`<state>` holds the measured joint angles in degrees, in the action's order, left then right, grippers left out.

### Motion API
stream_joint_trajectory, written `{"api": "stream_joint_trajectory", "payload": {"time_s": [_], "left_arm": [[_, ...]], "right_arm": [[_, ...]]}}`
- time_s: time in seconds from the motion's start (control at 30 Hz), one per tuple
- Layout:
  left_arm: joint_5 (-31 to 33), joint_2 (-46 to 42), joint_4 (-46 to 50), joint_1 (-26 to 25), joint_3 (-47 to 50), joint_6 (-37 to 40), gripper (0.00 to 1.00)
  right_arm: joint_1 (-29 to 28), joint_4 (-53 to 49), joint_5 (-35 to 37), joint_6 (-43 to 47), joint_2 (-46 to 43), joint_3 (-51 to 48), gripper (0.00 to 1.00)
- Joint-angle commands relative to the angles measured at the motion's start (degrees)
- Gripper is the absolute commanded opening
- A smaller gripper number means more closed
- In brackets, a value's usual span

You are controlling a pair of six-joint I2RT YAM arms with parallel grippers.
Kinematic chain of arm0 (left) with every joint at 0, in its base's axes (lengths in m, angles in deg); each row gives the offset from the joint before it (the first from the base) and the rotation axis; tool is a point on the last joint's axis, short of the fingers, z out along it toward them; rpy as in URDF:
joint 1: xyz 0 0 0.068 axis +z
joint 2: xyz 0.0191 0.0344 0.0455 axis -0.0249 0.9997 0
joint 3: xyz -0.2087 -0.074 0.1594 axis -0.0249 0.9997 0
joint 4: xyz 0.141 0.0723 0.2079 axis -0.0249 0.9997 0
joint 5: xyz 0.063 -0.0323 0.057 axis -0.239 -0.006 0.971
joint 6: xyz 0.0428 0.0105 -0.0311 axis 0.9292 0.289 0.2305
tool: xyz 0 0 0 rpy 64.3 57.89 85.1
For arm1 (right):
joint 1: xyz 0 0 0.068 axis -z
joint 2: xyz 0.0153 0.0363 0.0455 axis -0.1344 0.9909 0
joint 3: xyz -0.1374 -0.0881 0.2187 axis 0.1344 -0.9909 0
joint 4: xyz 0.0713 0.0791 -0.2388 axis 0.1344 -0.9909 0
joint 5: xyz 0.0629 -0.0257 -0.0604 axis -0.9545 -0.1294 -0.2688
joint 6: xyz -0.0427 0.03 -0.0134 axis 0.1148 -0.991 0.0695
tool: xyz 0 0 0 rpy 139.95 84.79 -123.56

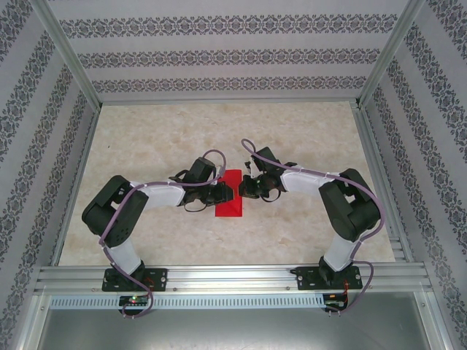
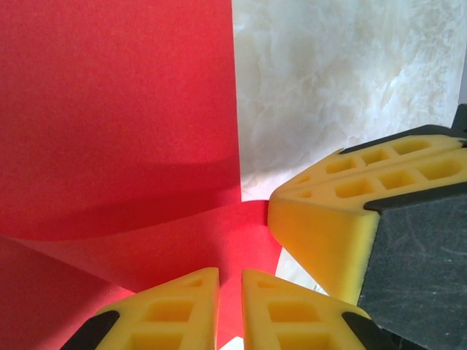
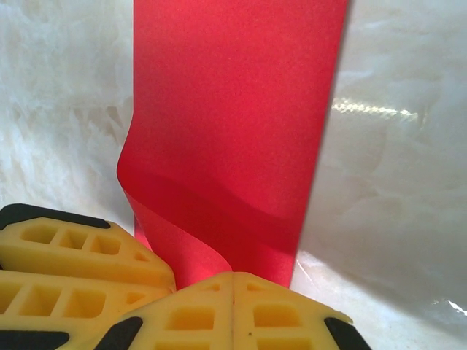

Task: Fold a paper plane with a square sheet of paper (pick it up from the middle)
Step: Fold the triangle a second time at the center of the table.

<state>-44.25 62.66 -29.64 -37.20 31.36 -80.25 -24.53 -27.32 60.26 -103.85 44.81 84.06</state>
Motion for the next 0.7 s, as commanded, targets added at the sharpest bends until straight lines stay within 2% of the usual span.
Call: {"api": "stream_joint_trajectory", "payload": {"time_s": [0.0, 0.67], "left_arm": [[-1.61, 1.15, -0.70, -0.63, -0.59, 0.37, 0.17], [-4.17, 1.89, -1.77, -0.62, -1.53, 0.40, 0.19]], "right_arm": [[-0.36, -0.03, 1.61, 1.31, 1.43, 1.14, 0.05], [-0.08, 0.07, 2.62, 2.32, 3.73, 3.02, 0.04]]}}
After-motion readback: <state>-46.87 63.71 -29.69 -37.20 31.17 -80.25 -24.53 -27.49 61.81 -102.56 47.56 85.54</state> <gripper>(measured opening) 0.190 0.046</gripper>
